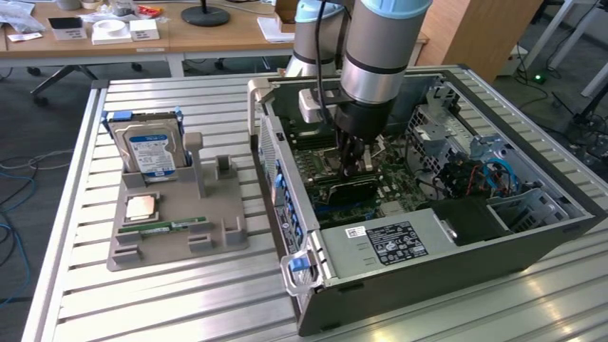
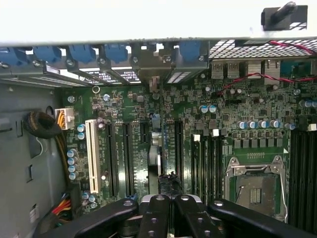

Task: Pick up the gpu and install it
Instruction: 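Press down on the gpu until it lock into place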

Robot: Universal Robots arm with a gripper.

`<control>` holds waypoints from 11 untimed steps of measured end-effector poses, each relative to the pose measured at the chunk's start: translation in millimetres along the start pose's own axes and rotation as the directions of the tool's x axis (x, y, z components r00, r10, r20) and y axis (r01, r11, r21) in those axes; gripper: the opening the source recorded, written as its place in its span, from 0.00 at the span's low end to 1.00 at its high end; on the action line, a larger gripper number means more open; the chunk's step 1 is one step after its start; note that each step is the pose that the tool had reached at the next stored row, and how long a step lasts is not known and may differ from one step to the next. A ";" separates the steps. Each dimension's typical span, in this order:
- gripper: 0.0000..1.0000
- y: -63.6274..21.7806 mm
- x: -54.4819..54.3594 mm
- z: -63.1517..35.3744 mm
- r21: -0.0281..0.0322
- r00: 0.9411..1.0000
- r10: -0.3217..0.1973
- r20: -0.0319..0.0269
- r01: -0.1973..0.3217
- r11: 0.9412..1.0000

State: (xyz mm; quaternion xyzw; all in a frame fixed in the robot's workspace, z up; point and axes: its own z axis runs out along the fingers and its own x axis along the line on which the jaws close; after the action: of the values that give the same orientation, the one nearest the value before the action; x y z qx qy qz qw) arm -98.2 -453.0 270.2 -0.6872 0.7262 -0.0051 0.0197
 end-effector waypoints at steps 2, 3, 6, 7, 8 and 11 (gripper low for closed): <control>0.11 0.0 0.0 0.2 0.000 1.000 0.000 0.000 0.000 1.000; 0.11 0.0 0.1 0.2 0.000 1.000 0.000 0.000 0.000 1.000; 0.11 0.0 0.7 0.4 0.000 1.000 0.000 0.000 0.000 1.000; 0.11 0.0 0.8 0.5 0.000 1.000 0.000 0.000 0.000 1.000; 0.11 0.1 0.8 0.5 0.000 1.000 0.000 0.000 0.000 1.000; 0.11 0.2 0.9 2.5 0.000 1.000 0.000 0.000 0.000 1.000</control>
State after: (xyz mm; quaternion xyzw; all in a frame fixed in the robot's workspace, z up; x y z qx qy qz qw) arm -98.4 -453.8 267.6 -0.6873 0.7261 -0.0051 0.0197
